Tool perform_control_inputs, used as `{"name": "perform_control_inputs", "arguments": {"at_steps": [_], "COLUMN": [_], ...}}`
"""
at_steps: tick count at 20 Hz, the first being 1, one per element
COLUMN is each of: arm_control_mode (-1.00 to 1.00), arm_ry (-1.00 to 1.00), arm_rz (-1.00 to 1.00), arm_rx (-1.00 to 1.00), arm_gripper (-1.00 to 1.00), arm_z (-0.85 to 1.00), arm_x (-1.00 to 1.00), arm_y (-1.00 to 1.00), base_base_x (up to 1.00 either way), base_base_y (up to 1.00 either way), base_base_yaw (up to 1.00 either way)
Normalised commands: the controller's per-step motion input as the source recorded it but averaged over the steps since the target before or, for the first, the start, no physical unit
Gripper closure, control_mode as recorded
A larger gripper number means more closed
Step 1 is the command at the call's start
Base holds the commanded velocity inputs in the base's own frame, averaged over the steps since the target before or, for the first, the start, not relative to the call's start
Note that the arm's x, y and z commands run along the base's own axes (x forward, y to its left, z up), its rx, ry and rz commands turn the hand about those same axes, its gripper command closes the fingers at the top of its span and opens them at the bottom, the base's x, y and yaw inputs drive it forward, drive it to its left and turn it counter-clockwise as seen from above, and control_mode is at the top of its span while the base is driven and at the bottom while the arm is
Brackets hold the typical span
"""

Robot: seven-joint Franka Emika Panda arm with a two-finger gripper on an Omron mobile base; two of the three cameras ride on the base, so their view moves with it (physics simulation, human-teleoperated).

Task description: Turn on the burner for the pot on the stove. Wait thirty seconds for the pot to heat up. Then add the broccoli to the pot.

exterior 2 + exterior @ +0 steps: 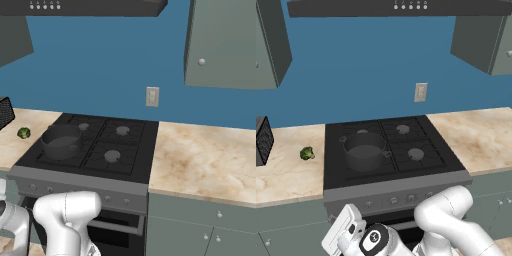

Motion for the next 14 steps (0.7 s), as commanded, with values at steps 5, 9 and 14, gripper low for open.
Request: {"name": "perform_control_inputs", "arguments": {"at_steps": [5, 9, 14], "arm_control_mode": [-1.00, -1.00, -1.00], "arm_ry": [0.00, 0.00, 0.00], "arm_rz": [0.00, 0.00, 0.00], "arm_rx": [0.00, 0.00, 0.00], "arm_gripper": [1.00, 1.00, 1.00], "arm_z": [0.00, 0.00, 0.00], "arm_x": [0.00, 0.00, 0.00], "arm_y": [0.00, 0.00, 0.00], "base_base_x": [0.00, 0.00, 0.00], "base_base_y": [0.00, 0.00, 0.00], "base_base_yaw": [0.00, 0.00, 0.00]}}
